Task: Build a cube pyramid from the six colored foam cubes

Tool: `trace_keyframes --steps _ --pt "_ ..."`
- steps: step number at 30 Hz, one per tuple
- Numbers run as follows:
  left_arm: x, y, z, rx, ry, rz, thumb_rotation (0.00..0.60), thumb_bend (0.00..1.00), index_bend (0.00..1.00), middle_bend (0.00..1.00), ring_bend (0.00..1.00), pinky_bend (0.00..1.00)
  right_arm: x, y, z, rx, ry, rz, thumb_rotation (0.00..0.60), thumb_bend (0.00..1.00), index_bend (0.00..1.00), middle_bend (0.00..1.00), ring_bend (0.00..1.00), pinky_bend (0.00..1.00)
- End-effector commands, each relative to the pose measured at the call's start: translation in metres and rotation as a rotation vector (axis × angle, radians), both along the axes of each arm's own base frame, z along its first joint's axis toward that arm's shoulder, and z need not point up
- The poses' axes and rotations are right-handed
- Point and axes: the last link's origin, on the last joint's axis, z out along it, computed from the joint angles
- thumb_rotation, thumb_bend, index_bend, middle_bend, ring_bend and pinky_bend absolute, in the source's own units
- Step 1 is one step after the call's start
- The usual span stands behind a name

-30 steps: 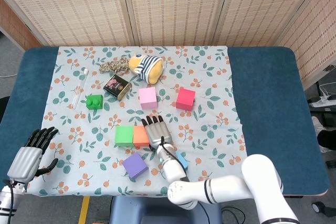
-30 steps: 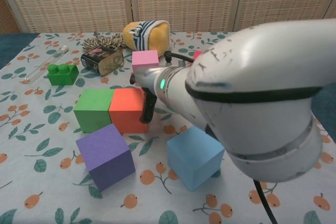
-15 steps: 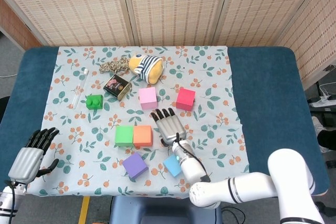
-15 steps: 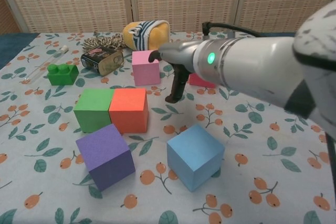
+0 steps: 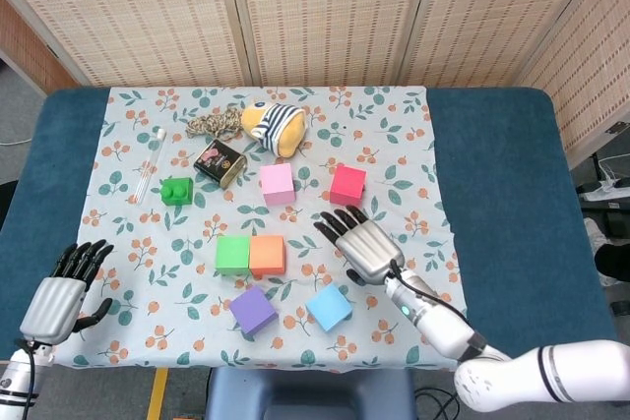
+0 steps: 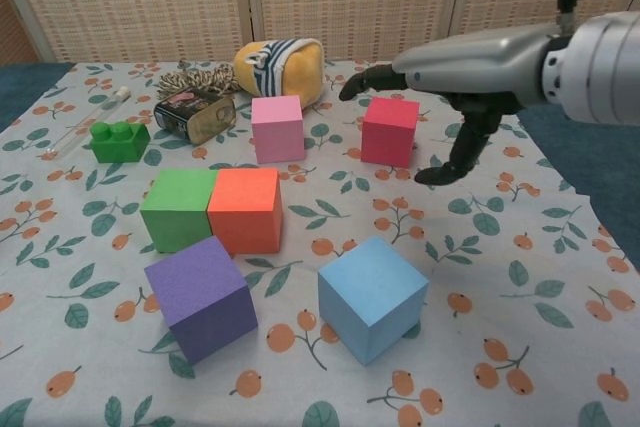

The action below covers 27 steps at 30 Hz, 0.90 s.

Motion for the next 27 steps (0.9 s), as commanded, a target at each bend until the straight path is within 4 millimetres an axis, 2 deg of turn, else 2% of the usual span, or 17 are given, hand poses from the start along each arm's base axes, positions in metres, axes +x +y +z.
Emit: trace_keyframes --steps 1,5,9,23,24,26,27 --pt "0.002 0.0 -0.003 -0.002 0.008 -0.001 0.6 0.36 0.0 0.04 0.0 0.04 -0.033 0.037 0.004 0.144 0.072 0.057 0.6 0.22 0.0 0.0 0.0 0.0" --pt "0.003 -0.001 -0.006 -0.004 0.016 -0.003 0.6 0.36 0.0 0.04 0.0 0.04 -0.046 0.046 -0.005 0.202 0.11 0.093 0.6 0.22 0.0 0.0 0.0 0.0" --pt "0.003 -0.002 -0.006 -0.003 0.02 -0.002 0.6 0.36 0.0 0.04 0.0 0.04 -0.049 0.048 -0.018 0.231 0.121 0.125 0.6 0.21 0.0 0.0 0.0 0.0" --pt "0.002 -0.002 -0.002 0.0 0.003 -0.008 0.6 0.36 0.0 0.04 0.0 0.04 -0.038 0.049 -0.049 0.235 0.128 0.124 0.6 0.21 0.0 0.0 0.0 0.0" --pt "0.002 -0.003 -0.001 0.001 0.002 -0.008 0.6 0.36 0.0 0.04 0.0 0.04 -0.038 0.048 -0.05 0.229 0.127 0.12 0.6 0.21 0.03 0.0 0.0 0.0" --pt "0.002 -0.003 0.0 0.003 -0.001 -0.006 0.6 0.36 0.0 0.04 0.0 0.04 -0.037 0.047 -0.051 0.205 0.128 0.107 0.6 0.21 0.15 0.0 0.0 0.0" --pt "0.002 -0.003 0.0 0.003 -0.002 -0.006 0.6 0.36 0.0 0.04 0.0 0.04 -0.037 0.046 -0.052 0.195 0.127 0.1 0.6 0.21 0.24 0.0 0.0 0.0"
